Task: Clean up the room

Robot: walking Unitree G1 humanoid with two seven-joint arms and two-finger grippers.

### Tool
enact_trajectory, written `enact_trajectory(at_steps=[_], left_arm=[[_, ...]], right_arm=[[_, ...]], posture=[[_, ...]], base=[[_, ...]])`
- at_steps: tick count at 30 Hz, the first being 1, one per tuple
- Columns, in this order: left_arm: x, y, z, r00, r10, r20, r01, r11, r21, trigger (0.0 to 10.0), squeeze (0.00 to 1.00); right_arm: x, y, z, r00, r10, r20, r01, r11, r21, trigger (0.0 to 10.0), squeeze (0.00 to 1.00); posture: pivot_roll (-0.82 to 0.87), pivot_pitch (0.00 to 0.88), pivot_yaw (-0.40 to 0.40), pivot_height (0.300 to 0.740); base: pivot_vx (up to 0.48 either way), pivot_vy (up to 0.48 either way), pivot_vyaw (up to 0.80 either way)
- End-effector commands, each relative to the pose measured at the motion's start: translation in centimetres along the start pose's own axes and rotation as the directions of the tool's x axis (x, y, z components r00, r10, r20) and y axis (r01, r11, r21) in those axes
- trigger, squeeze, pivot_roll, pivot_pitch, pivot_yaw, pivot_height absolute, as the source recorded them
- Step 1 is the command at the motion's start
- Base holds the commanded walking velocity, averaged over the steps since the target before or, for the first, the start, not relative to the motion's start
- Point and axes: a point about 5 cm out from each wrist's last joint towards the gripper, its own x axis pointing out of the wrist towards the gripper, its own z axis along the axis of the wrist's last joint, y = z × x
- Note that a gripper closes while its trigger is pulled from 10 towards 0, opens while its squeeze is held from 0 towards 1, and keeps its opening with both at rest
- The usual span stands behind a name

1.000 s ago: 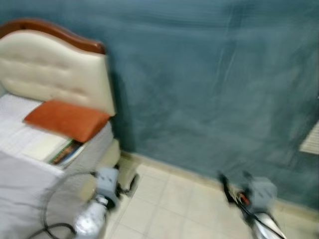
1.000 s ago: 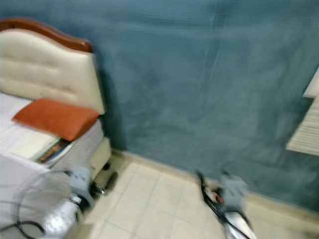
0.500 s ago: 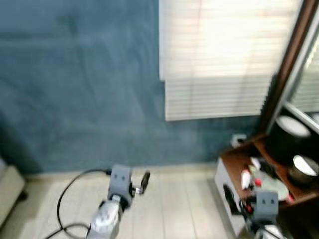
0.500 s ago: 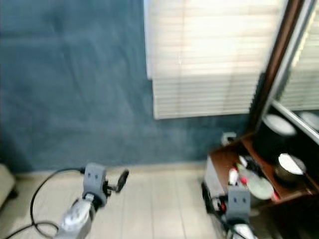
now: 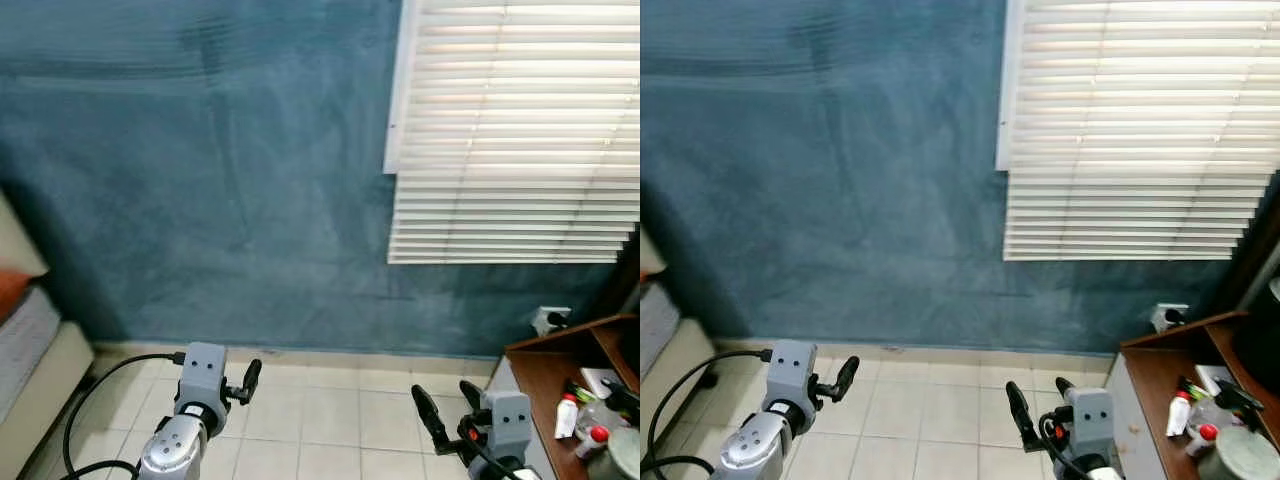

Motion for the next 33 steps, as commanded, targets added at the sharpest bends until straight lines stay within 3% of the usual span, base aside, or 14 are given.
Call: enact_trajectory(at_steps=[1, 9, 10, 15, 23, 33], left_arm=[[0.1, -0.8, -0.1, 1.000, -0.030, -0.010, 0.030, 1.000, -0.005, 10.0, 0.00], [-2.0, -0.8, -1.0, 0.998, -0.050, -0.028, 0.050, 0.999, -0.011, 10.0, 0.00], [-2.8, -0.8, -1.0, 0.998, -0.058, -0.033, 0.058, 0.998, -0.016, 10.0, 0.00], [-4.1, -0.7, -0.6, 0.997, -0.071, -0.029, 0.071, 0.997, -0.016, 10.0, 0.00], [-4.0, -1.1, -0.1, 0.997, -0.079, 0.003, 0.079, 0.996, -0.027, 10.0, 0.00], [-3.8, -1.0, 0.0, 0.997, -0.074, 0.008, 0.074, 0.997, -0.011, 10.0, 0.00]], right_arm=[[-0.2, -0.7, 0.3, 1.000, -0.015, -0.001, 0.015, 1.000, -0.016, 10.0, 0.00], [-1.1, -0.3, 0.2, 1.000, 0.003, -0.010, -0.003, 1.000, -0.006, 10.0, 0.00], [-1.3, -0.2, 0.2, 1.000, 0.024, -0.018, -0.024, 1.000, -0.008, 10.0, 0.00], [-1.6, 0.3, 0.4, 0.996, 0.083, -0.031, -0.083, 0.996, -0.010, 10.0, 0.00], [-1.3, 0.4, 0.4, 0.994, 0.102, -0.037, -0.102, 0.995, 0.001, 10.0, 0.00], [-1.5, 0.2, 0.4, 0.995, 0.091, -0.036, -0.091, 0.996, 0.000, 10.0, 0.00]], posture=[[-0.12, 0.000, 0.020, 0.740], [-0.12, 0.000, 0.017, 0.740], [-0.12, 0.000, 0.015, 0.740], [-0.11, 0.000, 0.005, 0.740], [-0.10, 0.000, 0.000, 0.740], [-0.10, 0.000, 0.002, 0.740]], base=[[0.480, 0.000, 0.00], [0.480, 0.000, 0.00], [0.480, 0.000, 0.00], [0.480, 0.000, 0.00], [0.480, 0.000, 0.00], [0.000, 0.000, 0.00]])
